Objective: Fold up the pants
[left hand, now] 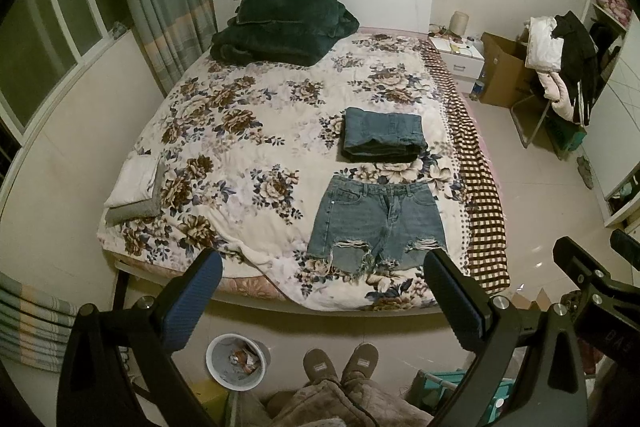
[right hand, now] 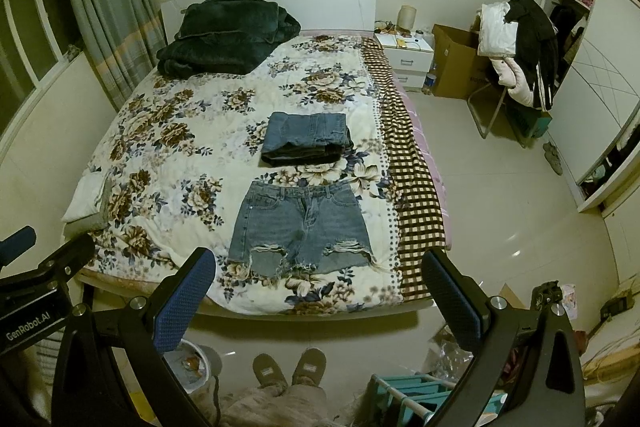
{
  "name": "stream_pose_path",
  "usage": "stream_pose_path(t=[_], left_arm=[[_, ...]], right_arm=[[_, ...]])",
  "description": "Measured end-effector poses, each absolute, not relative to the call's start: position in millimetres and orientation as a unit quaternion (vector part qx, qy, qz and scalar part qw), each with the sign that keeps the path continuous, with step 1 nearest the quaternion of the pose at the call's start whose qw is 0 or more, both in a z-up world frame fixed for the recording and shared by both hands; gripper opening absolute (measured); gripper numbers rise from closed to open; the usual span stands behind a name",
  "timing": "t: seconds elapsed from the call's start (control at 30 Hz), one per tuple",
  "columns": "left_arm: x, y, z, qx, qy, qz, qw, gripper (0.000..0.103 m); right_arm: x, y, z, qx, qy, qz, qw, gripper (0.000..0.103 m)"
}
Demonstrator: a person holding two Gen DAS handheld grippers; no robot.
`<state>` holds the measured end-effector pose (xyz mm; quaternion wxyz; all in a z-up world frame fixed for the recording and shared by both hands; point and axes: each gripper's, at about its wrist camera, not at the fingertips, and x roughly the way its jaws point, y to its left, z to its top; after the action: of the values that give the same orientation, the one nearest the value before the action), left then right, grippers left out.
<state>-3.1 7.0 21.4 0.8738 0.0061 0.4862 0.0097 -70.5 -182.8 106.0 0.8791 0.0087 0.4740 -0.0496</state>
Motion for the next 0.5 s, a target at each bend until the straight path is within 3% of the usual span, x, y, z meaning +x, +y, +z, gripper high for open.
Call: stream_pose_path(t=[0.5], left_arm=[[-2.5, 9.0, 40.7, 0.008, 0.484, 0.008, 0.875, 0.103]], right_arm=[[-76.1, -177.1, 112.7, 0.009, 0.474, -0.049, 0.879, 0.103]])
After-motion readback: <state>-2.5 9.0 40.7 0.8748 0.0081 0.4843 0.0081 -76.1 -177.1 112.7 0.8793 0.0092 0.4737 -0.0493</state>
